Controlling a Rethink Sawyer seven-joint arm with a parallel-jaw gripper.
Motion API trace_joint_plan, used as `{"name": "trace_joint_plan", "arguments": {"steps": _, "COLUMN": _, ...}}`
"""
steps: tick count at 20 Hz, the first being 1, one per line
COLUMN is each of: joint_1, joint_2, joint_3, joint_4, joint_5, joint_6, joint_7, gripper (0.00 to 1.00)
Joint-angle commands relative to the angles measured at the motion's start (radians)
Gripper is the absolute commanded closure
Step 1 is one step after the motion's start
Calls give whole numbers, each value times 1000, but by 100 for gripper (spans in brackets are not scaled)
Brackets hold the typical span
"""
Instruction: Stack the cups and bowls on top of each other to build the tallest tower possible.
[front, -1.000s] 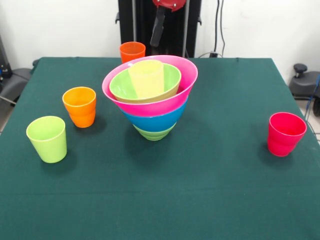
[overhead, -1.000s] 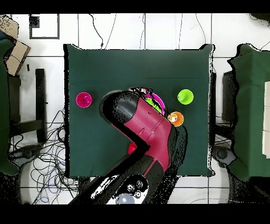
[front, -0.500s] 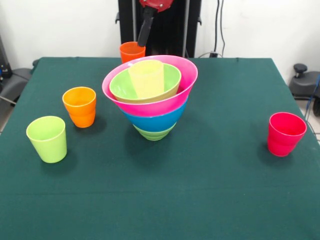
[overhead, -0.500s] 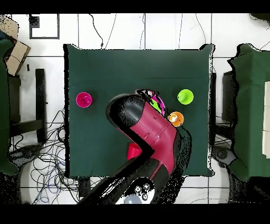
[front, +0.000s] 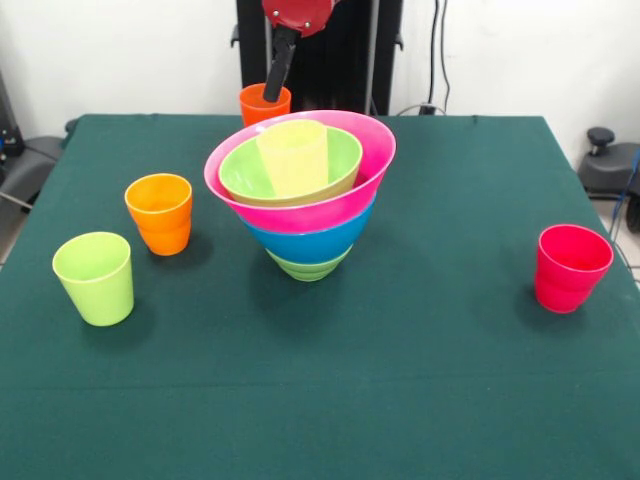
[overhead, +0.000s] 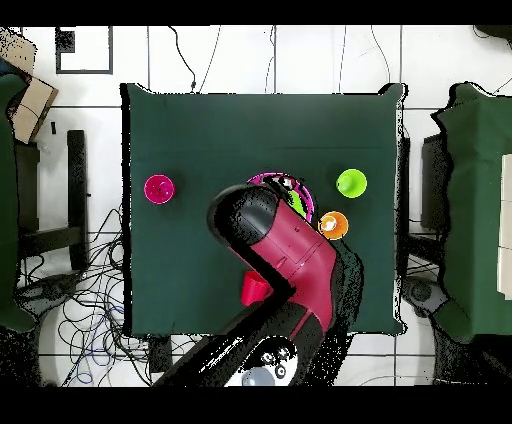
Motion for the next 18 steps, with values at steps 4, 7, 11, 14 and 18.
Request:
{"name": "trace_joint_plan", "arguments": {"steps": 4, "joint_1": -13, "joint_2": 36, "joint_3": 139, "joint_4": 25, "joint_5": -57, "joint_6": 8, "joint_7": 75, "gripper": 0}}
{"name": "trace_joint_plan", "arguments": {"steps": 7, "joint_1": -15, "joint_2": 33, "joint_3": 140, "joint_4": 25, "joint_5": -59, "joint_6": 11, "joint_7": 70, "gripper": 0}}
{"name": "trace_joint_plan", "arguments": {"steps": 11, "joint_1": -16, "joint_2": 32, "joint_3": 138, "joint_4": 23, "joint_5": -61, "joint_6": 18, "joint_7": 68, "gripper": 0}}
{"name": "trace_joint_plan", "arguments": {"steps": 14, "joint_1": -19, "joint_2": 30, "joint_3": 140, "joint_4": 24, "joint_5": -63, "joint_6": 17, "joint_7": 60, "gripper": 0}}
{"name": "trace_joint_plan", "arguments": {"steps": 18, "joint_1": -21, "joint_2": 28, "joint_3": 138, "joint_4": 22, "joint_5": -68, "joint_6": 24, "joint_7": 53, "gripper": 0}}
